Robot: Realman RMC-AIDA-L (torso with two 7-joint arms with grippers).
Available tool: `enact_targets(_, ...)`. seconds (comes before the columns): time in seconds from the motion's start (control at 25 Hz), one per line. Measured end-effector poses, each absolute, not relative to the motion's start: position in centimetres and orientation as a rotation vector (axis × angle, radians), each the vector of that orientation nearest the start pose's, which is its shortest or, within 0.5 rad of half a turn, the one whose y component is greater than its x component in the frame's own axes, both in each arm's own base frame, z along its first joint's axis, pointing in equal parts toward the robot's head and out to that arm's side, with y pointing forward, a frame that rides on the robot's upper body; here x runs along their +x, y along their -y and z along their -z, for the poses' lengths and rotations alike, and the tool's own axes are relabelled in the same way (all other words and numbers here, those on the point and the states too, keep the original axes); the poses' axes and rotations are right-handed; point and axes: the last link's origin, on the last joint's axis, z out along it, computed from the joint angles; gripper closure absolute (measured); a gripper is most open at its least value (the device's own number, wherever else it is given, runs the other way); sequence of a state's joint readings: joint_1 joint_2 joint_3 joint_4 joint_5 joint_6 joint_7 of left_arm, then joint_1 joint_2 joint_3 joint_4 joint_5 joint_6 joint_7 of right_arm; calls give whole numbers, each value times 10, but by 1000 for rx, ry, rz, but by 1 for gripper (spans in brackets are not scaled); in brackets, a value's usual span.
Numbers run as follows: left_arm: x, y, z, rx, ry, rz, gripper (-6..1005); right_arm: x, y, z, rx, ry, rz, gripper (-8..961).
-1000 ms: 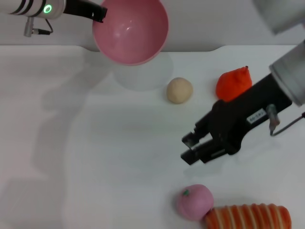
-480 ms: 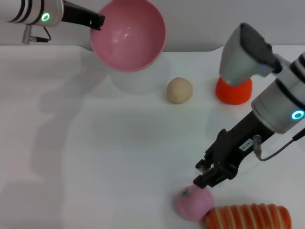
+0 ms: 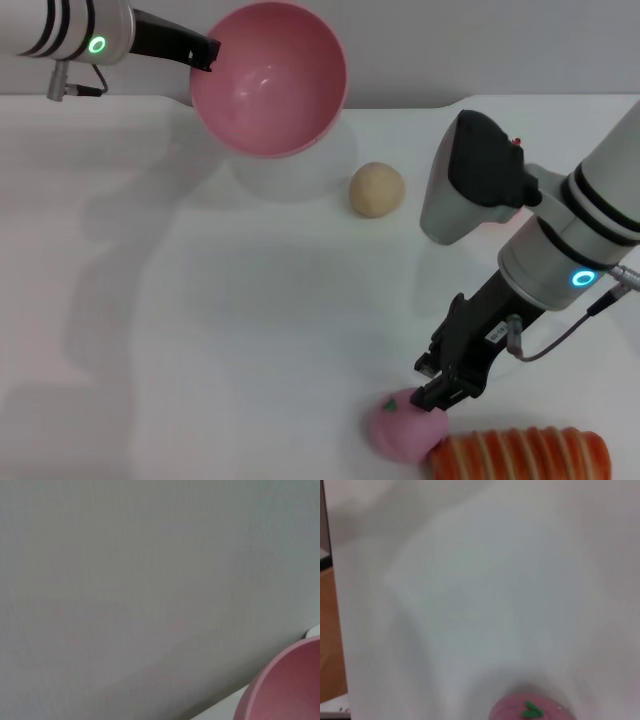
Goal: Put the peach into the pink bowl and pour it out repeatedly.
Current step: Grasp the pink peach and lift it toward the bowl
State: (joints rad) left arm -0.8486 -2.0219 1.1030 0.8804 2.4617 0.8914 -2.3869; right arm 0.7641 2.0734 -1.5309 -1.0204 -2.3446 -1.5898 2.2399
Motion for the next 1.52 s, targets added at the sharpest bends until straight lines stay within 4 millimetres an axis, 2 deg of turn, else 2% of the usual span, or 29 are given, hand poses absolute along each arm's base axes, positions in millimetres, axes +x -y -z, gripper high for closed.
enact_targets(0.32, -170, -478, -31, -2245, 810, 89, 963, 157, -323, 70, -3153, -534, 675, 546)
enact_targets(0.64, -169, -477, -27, -2250, 816, 92, 963, 161, -323, 74, -3153, -559, 683, 497)
enact_targets(0.84, -167, -477, -24, -2254, 816, 97, 963, 166, -323, 79, -3136, -550, 703, 406)
enact_targets(1.28, -164, -478, -23, -2247, 810, 111, 963, 172, -325, 86, -3123, -493, 719, 416)
enact_targets(1.52, -163, -478, -23, -2245, 809, 114, 963, 172, -326, 86, -3131, -451, 712, 646)
